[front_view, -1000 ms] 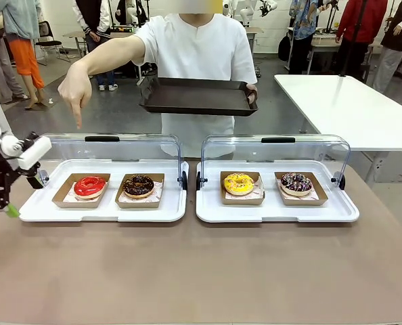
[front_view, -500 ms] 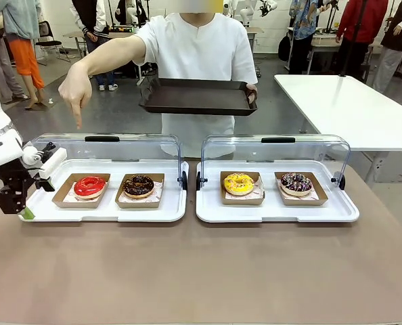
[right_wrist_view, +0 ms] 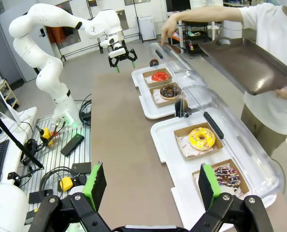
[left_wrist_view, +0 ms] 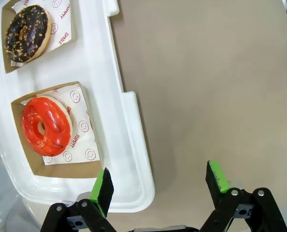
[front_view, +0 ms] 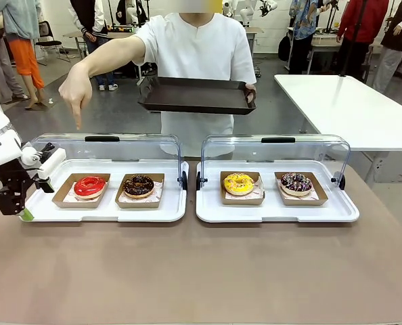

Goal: Provide the desired donut to the person.
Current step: Pick up and lift the Paper togo box containing the Donut pointed at by the person.

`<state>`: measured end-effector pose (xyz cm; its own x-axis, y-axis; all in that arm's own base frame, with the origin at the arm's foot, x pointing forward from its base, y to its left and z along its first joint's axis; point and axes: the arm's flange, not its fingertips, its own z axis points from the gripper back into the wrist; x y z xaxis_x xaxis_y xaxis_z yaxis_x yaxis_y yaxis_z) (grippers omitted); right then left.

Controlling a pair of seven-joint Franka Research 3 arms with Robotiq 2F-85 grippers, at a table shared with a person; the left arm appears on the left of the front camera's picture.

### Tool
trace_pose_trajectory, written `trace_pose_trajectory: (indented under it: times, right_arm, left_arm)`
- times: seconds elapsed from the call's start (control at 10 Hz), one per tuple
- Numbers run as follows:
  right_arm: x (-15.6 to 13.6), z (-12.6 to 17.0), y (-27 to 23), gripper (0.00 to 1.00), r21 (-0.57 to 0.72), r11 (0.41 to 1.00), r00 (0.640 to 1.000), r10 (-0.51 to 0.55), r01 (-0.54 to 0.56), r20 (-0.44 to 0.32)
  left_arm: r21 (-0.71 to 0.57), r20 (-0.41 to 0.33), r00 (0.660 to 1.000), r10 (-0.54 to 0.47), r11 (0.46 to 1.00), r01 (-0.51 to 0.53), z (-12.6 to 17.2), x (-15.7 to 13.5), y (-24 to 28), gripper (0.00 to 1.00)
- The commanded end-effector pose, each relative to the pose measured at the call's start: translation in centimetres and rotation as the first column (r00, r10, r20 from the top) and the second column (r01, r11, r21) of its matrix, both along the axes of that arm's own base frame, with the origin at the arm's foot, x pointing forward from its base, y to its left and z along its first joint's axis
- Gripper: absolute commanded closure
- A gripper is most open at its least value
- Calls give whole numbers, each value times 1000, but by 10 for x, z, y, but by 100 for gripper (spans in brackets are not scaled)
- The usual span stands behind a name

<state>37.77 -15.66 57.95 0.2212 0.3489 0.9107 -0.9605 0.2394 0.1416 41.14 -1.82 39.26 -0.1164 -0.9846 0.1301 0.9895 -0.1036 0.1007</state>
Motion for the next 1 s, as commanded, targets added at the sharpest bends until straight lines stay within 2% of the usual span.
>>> trace_pose_trajectory:
  times: [0.0, 0.3, 0.9]
  right_arm:
    - [0, 1, -1, 0, 9, 1000, 1000, 3, -3, 2]
    - [0, 1, -1, 0, 9, 1000, 1000, 3, -3, 2]
    - [0, 1, -1, 0, 9, 1000, 1000, 3, -3, 2]
  left_arm:
    - [8, -7, 1000, -4, 1000, 4, 1, -2, 0, 0]
    - [41, -29, 999, -13, 999, 14, -17, 17, -6, 0]
    - [119, -11, 999, 47, 992, -46, -40, 59, -14, 0]
